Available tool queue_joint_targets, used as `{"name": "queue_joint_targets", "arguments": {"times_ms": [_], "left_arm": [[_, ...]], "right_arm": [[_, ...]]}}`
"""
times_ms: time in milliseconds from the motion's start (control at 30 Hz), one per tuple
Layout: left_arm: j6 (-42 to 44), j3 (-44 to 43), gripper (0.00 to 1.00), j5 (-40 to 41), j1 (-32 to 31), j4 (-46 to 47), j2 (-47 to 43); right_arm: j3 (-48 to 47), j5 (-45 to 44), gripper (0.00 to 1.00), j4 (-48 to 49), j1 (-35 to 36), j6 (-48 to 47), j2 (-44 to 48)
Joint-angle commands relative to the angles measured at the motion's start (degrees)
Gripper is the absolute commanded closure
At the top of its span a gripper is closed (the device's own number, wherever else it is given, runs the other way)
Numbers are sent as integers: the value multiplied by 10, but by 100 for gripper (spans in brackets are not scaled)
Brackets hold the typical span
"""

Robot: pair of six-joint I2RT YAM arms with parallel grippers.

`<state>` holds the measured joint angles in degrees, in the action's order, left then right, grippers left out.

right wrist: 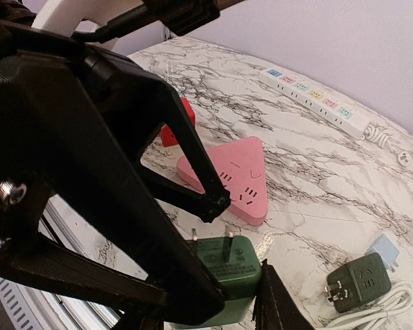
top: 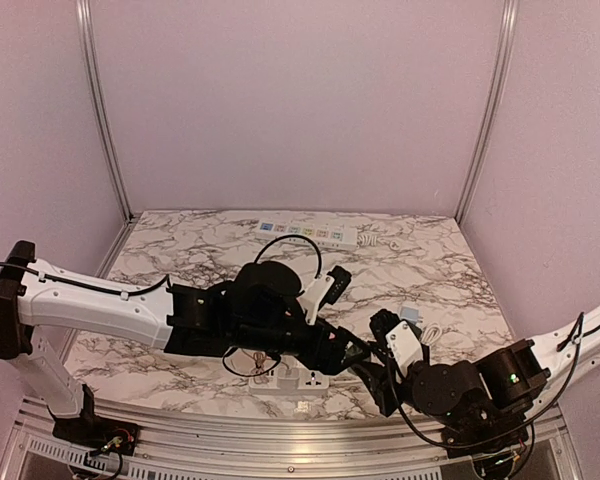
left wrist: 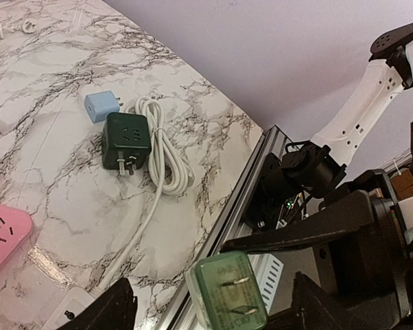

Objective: Insert the plug
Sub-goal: Pass from the right arm to the left

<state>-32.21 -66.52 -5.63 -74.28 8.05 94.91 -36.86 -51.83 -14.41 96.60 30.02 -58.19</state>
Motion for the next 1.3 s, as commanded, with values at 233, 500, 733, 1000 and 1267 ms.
{"name": "queue_joint_targets", "arguments": {"times_ms": [233, 500, 733, 1000, 1267], "left_arm": [[12, -21, 29, -17, 3, -45, 13], [-7, -4, 35, -53, 13, -22, 15], [-32, 13, 35, -129, 30, 22, 29], [-33, 22, 48, -151, 34, 22, 37], [-36, 16, 57, -164, 38, 27, 50]], "right_arm": [[-20, -18, 72, -13, 2, 8, -4], [-22, -11, 72, -9, 2, -17, -14], [-21, -13, 72, -5, 2, -42, -27], [-22, -18, 72, -25, 2, -57, -22], [-28, -9, 71, -22, 2, -85, -32]]}}
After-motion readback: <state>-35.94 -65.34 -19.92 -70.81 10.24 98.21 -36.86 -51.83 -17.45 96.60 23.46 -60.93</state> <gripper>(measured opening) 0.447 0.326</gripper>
